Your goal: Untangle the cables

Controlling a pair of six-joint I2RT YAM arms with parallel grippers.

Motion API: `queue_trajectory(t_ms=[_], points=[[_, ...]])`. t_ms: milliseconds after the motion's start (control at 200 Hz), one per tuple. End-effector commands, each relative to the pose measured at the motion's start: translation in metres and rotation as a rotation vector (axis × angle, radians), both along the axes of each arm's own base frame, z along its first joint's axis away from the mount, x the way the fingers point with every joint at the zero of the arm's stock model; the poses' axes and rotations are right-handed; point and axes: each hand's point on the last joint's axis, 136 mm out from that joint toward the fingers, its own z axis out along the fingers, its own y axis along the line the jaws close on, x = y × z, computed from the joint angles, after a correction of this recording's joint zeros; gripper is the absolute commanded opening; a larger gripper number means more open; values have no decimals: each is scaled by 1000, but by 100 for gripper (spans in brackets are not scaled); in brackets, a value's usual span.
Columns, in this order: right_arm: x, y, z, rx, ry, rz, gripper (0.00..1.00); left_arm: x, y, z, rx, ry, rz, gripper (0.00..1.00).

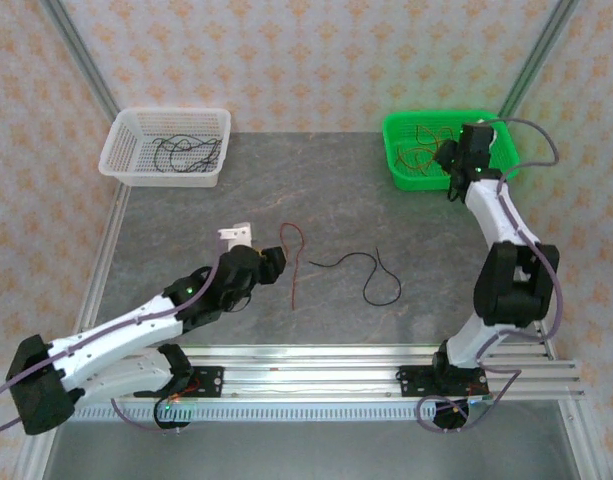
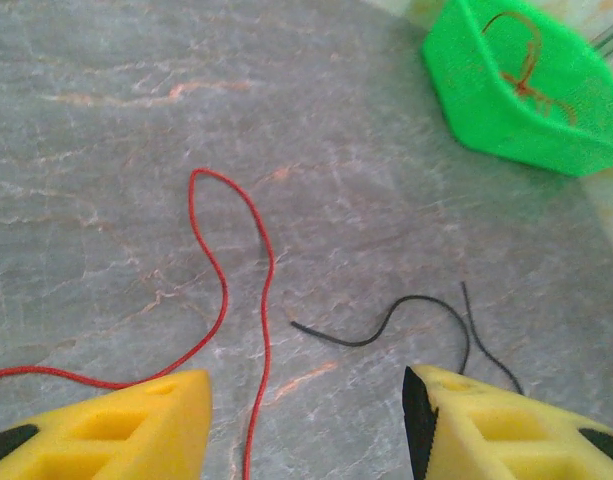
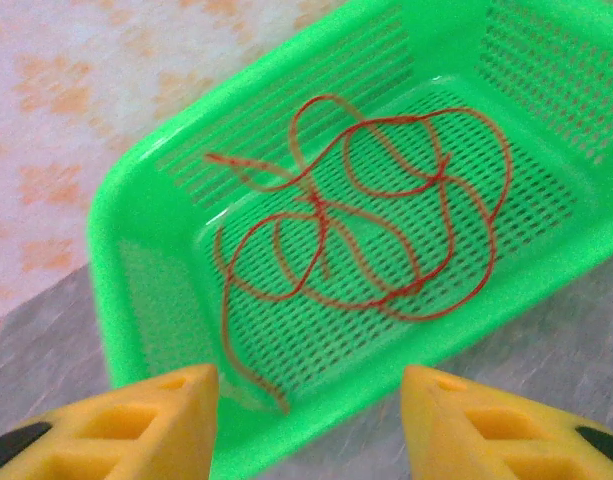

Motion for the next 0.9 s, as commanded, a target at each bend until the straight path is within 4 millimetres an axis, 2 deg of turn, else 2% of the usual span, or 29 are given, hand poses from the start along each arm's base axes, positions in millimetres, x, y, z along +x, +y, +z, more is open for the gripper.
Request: queue_trajectory(t_ms=[0, 70, 160, 375, 686, 896], points=[[-28, 45, -19, 26, 38, 110, 50, 7, -2, -7, 54, 60, 22, 54], [-46, 66, -30, 39, 52, 162, 49, 18, -10, -17, 68, 100, 3, 54], [-67, 83, -42, 40, 74, 201, 49, 32, -16, -31, 83, 141, -12, 53], [-106, 104, -61, 62, 100, 256, 47, 64, -19, -66, 132, 213, -22, 50], [-135, 121, -81, 103, 129, 302, 46, 88, -25, -111, 244, 294, -33, 48], [-150, 147, -87, 129, 138, 358, 45, 92, -10, -134, 344, 328, 18, 45]])
